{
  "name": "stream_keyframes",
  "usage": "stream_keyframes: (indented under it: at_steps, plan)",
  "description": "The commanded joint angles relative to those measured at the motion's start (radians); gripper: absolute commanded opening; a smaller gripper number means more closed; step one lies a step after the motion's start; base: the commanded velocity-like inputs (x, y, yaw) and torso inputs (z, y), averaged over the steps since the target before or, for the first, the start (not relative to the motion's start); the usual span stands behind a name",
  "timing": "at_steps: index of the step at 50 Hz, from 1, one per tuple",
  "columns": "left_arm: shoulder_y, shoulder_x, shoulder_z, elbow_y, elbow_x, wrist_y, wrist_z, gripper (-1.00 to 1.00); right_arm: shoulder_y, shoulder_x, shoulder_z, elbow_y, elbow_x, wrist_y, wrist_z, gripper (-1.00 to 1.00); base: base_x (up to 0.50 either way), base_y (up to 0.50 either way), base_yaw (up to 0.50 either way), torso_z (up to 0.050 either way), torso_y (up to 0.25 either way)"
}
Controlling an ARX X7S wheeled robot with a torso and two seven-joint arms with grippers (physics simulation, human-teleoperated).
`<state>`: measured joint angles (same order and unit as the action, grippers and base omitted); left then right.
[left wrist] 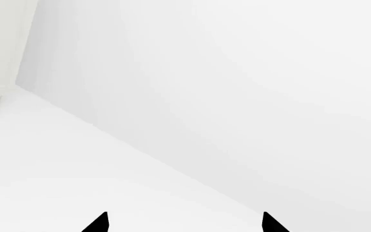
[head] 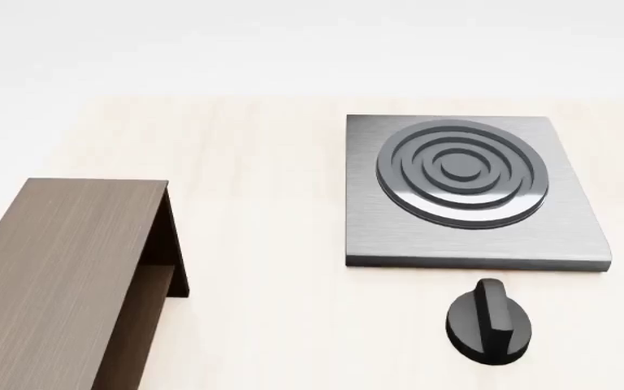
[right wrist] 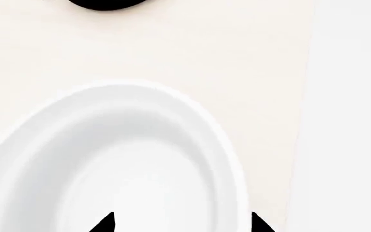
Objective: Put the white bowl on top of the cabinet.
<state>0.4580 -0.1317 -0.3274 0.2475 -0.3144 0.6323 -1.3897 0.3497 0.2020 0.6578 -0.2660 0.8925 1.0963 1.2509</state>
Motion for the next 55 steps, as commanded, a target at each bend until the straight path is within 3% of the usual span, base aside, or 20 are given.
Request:
stream_keyframes:
  at_steps: [1,41,42,55]
  plan:
    - [-0.004,0.006,-0.004,-0.01,-0.011,0.012,0.038,1.0,-0.049,-0.019,0.047,0.106,-0.04,-0.035,-0.043,1.0,0.0,0.0,0.0,0.0,0.0]
    - [-0.005,0.005,-0.001,-0.01,-0.01,0.01,0.038,1.0,-0.096,-0.023,0.1,0.181,-0.057,-0.117,-0.063,1.0,0.0,0.0,0.0,-0.002,0.0]
    - [-0.005,0.005,-0.001,-0.01,-0.01,0.01,0.039,1.0,-0.098,-0.024,0.099,0.178,-0.061,-0.121,-0.061,-1.0,0.0,0.0,0.0,0.0,0.0]
    - [-0.004,0.006,-0.002,-0.008,-0.007,0.01,0.037,1.0,-0.104,-0.027,0.091,0.154,-0.057,-0.117,-0.049,-1.0,0.0,0.0,0.0,-0.002,0.0]
